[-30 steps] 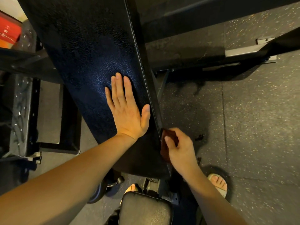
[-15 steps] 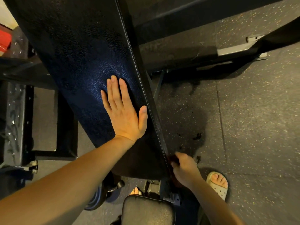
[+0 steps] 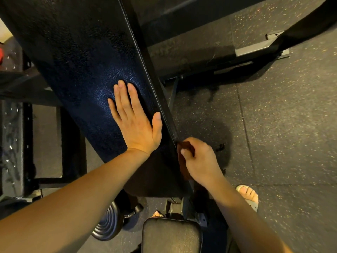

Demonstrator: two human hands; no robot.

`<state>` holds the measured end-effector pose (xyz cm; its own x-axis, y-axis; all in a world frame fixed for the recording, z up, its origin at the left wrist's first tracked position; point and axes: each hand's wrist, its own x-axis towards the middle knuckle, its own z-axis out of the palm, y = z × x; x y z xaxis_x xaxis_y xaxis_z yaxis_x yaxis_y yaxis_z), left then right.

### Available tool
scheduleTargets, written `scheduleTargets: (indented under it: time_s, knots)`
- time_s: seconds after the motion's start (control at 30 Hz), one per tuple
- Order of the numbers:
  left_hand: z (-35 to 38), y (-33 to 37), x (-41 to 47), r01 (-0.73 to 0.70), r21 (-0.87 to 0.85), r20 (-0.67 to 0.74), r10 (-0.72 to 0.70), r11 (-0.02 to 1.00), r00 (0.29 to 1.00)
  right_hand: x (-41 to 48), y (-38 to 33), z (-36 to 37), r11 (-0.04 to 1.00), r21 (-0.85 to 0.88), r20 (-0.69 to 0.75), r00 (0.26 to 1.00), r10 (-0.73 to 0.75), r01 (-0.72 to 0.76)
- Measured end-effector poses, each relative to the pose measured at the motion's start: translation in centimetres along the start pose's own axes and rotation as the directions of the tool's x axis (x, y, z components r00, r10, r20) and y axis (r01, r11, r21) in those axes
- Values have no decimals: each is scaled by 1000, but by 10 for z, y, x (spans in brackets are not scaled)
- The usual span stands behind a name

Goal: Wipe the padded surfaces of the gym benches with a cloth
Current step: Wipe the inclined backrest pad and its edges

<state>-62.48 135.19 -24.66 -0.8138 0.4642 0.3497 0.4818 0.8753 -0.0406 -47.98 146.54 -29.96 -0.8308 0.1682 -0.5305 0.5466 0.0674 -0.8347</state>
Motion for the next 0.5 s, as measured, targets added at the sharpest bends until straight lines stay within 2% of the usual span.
scheduleTargets:
  time_s: [0.07, 0.17, 0.2, 0.23, 0.3, 0.37, 0.43, 0.5]
  knots:
    - [0, 0, 0, -2, -6, 4, 2, 1000, 1000, -11, 13, 3, 997, -54, 48, 998, 49, -47]
    - [0, 1, 0, 0, -8, -3, 0, 1000, 1000, -41, 51, 8, 922, -330, 229, 931, 286, -202]
    - [0, 1, 0, 2, -8, -6, -2, 1000, 1000, -39, 53, 6, 915, -340, 238, 922, 307, -217]
    - [0, 0, 0, 1, -5, -10, -1, 1000, 1000, -31, 48, 4, 939, -281, 222, 939, 263, -197]
    - [0, 0, 1, -3, -1, -12, 3, 1000, 1000, -12, 24, -1, 995, -66, 110, 991, 81, -74]
    - [0, 0, 1, -1, 3, -24, 1, 1000, 1000, -2, 4, -1, 997, 73, -4, 1000, -31, 31]
    - [0, 1, 0, -7, -7, -18, 7, 1000, 1000, -10, 16, 6, 995, 102, -3, 1000, 8, -7]
    - [1, 0, 0, -7, -2, -21, 7, 1000, 1000, -24, 44, 11, 983, -3, 145, 973, 181, -183]
